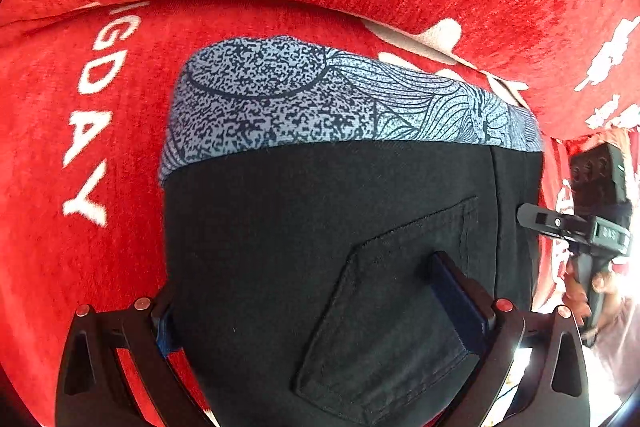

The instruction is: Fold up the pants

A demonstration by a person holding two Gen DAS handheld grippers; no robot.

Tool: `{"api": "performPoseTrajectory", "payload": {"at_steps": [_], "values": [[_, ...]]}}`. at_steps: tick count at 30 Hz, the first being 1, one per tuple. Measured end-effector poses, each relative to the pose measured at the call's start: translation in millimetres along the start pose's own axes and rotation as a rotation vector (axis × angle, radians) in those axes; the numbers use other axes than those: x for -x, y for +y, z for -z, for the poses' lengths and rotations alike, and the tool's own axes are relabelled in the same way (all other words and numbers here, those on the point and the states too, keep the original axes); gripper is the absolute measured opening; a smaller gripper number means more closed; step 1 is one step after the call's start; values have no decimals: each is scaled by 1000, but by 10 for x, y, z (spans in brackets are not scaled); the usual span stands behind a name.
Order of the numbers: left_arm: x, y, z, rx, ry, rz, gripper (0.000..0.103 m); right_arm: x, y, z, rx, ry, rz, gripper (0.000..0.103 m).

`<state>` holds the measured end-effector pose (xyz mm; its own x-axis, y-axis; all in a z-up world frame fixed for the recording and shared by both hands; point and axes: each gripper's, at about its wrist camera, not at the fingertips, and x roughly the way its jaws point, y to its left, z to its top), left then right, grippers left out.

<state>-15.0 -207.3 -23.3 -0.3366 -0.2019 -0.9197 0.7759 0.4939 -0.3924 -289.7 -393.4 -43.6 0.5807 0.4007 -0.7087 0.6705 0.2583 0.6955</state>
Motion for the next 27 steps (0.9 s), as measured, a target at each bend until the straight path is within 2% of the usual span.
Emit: {"api": "performPoseTrajectory", "payload": {"at_steps": [2, 4, 7, 12, 19, 24, 27], "values": [[74, -94, 33, -18, -26, -11, 91, 48, 61, 19, 8, -13, 4, 53], [102, -191, 43, -33, -49, -12, 78, 102, 119, 37, 8, -25, 1, 50], [245, -187, 104, -38, -70, 8, 67, 180, 229, 92, 14, -44, -3, 47], [512, -163, 252, -61, -85, 13, 66, 275, 375, 251, -25, -67, -66, 45], [905, 89, 598, -49, -105, -24, 66, 86, 745, 677, -13, -22, -99, 45], [960, 329, 885, -6, -107, -58, 66, -159, 851, 987, -27, 10, -119, 45], [861, 467, 973, 24, -93, -85, 66, -370, 864, 1050, -34, 37, -91, 45]]}}
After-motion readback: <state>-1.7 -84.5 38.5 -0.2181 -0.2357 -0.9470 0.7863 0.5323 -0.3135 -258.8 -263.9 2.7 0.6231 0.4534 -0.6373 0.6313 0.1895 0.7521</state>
